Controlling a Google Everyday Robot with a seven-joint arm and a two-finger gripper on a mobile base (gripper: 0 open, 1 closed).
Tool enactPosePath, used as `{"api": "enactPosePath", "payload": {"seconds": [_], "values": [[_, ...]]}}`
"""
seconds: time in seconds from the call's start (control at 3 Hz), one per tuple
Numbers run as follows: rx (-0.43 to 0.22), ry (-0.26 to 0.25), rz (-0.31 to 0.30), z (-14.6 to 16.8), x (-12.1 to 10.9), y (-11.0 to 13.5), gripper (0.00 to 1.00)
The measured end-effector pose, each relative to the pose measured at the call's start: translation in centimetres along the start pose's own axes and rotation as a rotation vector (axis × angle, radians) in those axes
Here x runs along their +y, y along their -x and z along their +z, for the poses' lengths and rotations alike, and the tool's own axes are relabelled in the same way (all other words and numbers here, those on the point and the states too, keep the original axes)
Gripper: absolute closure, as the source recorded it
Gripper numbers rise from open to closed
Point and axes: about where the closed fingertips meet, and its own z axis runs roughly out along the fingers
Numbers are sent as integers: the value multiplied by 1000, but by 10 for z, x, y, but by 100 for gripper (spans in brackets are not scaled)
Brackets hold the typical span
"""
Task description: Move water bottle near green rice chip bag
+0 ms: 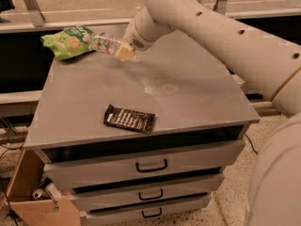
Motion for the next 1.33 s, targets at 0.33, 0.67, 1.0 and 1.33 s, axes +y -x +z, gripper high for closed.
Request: {"api": "enactPosePath", "payload": {"seconds": [0.33,0.67,1.0,1.33], "values": [[-8,59,-42,21,24,16,100],[-11,88,-70,39,38,30,84],[-8,107,-86,55,46,39,61],[-2,115,-92,66,50,44,36]]}}
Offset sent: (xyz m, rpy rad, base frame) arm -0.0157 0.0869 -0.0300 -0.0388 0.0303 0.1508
